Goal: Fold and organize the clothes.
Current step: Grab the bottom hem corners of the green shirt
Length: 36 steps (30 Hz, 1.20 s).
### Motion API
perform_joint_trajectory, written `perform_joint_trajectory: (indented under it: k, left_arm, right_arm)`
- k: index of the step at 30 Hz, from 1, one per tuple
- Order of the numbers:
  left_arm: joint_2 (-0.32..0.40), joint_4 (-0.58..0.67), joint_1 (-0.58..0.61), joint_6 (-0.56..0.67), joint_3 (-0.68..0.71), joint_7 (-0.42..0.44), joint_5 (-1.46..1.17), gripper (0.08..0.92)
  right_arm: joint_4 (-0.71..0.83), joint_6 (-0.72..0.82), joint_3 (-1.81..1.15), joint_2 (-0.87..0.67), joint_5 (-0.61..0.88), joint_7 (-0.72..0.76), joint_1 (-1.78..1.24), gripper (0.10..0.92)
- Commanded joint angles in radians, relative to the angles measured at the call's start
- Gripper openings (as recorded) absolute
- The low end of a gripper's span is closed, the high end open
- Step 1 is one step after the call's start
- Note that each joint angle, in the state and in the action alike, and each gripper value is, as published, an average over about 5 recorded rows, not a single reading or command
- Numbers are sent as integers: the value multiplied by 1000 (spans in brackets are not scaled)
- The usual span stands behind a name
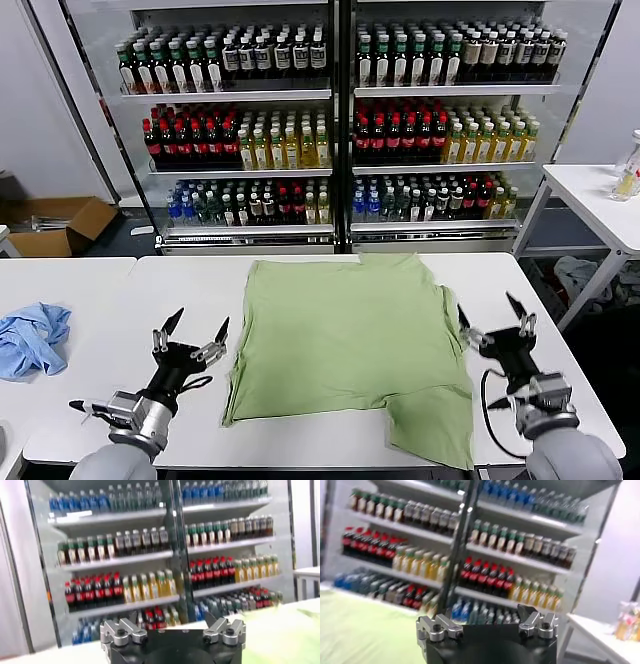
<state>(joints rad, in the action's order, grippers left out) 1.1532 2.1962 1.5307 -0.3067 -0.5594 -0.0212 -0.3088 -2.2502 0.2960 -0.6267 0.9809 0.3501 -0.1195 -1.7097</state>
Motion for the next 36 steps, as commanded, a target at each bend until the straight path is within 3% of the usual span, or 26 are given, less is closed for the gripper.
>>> perform_joint_trajectory:
  k: [1,9,36]
  left_arm:
    - [-26,109,154,-221,12,-76,-67,823]
    - [-4,81,204,-227,49,-110,-67,823]
    - [42,-26,100,-242,138,-226,-69,823]
  right_arm:
    - [-46,0,-6,-27,52,6,-193,823]
    - [16,-38,-10,-16,57,5,-232,823]
    - [79,-97,36,4,103,-22,-196,823]
